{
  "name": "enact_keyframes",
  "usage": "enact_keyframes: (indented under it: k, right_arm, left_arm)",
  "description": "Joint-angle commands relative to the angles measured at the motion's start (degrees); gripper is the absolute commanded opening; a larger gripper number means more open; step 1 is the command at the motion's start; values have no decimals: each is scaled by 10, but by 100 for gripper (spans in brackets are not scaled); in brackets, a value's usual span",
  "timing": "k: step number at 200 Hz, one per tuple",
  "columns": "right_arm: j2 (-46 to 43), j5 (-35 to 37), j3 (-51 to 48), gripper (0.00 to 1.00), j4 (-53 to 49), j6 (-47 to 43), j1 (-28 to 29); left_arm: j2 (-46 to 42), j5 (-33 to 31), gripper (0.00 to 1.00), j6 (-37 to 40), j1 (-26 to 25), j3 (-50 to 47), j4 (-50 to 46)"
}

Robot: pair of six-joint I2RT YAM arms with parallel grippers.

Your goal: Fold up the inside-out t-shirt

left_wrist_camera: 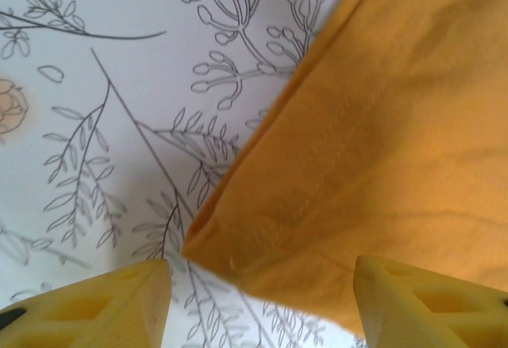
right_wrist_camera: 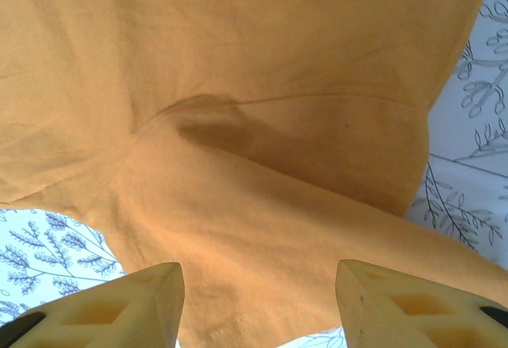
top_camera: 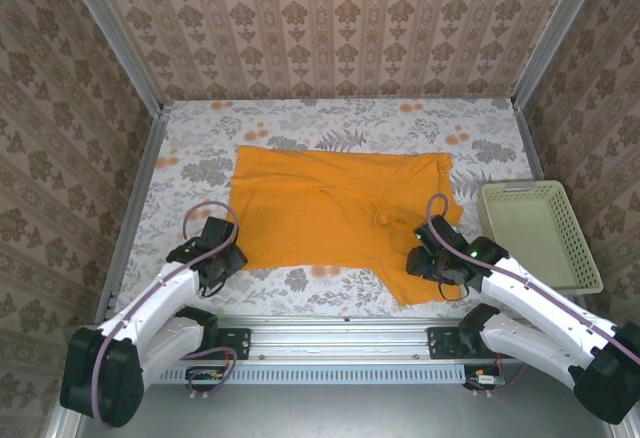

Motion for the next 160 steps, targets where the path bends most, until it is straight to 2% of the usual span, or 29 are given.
enact_keyframes:
  k: [1,71,119,160]
  right_arm:
    - [-5,26,-14,57,-49,44,25]
    - [50,36,-30,60,-59,146,145]
    - [113,4,-25,59,12,163,217]
    - [167,12,2,59,28,167,267]
  left_arm:
    - [33,31,61,27,26,-3,58]
    - [91,54,38,42,48,-13,114]
    - [96,61,25,52,48,-13,125]
    - [96,70,22,58,48,-11,129]
